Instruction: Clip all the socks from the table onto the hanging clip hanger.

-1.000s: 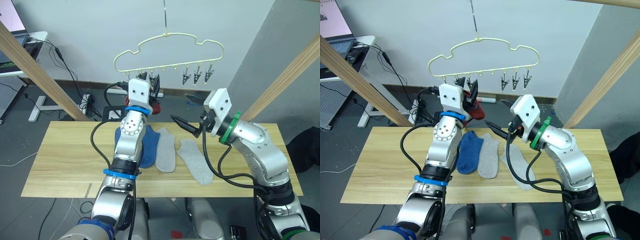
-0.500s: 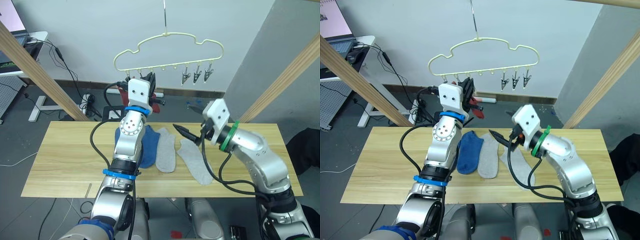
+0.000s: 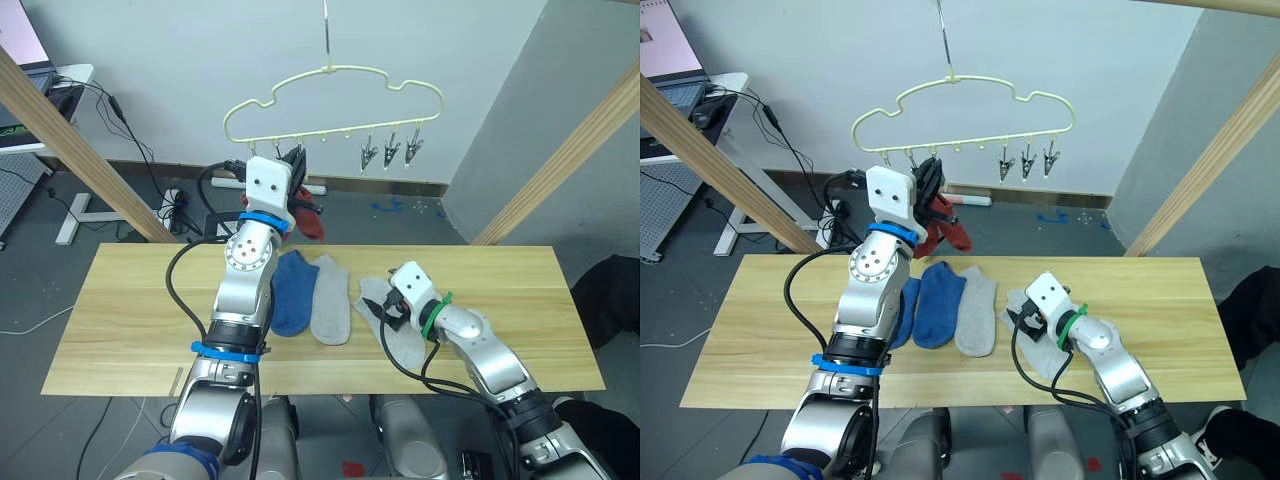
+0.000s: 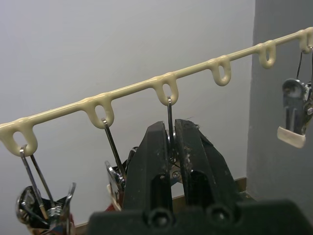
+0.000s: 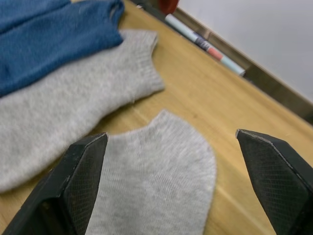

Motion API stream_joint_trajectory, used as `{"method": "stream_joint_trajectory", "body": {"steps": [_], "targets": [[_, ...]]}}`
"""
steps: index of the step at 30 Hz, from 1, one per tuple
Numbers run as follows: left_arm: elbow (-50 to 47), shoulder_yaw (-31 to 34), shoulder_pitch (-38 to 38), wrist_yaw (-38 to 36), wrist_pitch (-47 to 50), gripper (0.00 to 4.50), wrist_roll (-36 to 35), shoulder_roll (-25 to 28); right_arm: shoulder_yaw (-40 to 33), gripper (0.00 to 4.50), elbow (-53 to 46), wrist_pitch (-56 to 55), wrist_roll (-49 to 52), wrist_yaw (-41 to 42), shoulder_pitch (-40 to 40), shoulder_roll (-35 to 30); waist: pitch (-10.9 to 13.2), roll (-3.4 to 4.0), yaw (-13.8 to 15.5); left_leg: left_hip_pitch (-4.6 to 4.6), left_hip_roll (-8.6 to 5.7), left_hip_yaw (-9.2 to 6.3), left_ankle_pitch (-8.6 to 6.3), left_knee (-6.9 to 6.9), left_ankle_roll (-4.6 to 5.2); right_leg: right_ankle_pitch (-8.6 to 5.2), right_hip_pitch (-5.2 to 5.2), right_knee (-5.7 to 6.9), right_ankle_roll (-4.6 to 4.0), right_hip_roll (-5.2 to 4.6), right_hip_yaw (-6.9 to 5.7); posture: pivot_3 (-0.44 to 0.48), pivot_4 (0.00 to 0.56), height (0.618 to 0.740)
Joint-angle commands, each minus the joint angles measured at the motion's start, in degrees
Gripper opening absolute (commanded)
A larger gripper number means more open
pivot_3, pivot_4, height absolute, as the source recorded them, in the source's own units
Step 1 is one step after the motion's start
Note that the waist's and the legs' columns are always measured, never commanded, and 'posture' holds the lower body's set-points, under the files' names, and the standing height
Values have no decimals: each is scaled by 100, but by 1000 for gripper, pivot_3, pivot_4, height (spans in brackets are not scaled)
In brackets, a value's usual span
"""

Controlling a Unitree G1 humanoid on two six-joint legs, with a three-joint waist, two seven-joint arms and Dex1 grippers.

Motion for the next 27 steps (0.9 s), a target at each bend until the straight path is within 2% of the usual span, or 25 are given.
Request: {"method": "stream_joint_trajectory", "body": {"steps": [1,8,9,11,17,22,27], "targets": [[-235,18,54,-162,69,4,-110,65,70,4390,553,-435,-95,223,-254,134,0,0,-7,1,1,-1,0,0,0,0,0,0,0,0,-1,-255,308,689],[-233,66,60,-416,256,4,-288,151,108,4390,1453,-346,-264,340,-508,447,0,0,15,0,0,-1,0,-1,0,2,1,0,-3,0,-1,-241,306,689],[-248,70,69,-483,314,0,-338,163,90,4230,1518,-291,-294,311,-521,476,-1,0,11,0,0,-1,0,0,0,2,1,0,-3,0,-1,-241,306,689],[-287,92,91,-618,442,0,-452,186,27,3888,1575,-171,-321,241,-528,531,-1,0,10,2,0,-1,0,1,0,2,3,1,-3,0,0,-239,305,689],[-427,218,109,-974,863,0,-842,340,-161,1803,1413,18,-311,180,-459,572,-1,0,14,8,0,-2,1,2,-1,1,6,5,-1,1,0,-239,305,689],[-660,347,90,-1254,1416,0,-1349,395,-111,118,644,-146,-362,234,-286,578,-1,1,18,7,1,-2,0,0,-1,1,5,4,-2,0,-1,-236,308,689],[-936,451,92,-1434,1947,0,-1813,409,53,51,-166,-340,-517,88,-329,727,0,2,11,7,1,-1,0,0,-1,0,4,4,0,0,1,-236,310,689]]}}
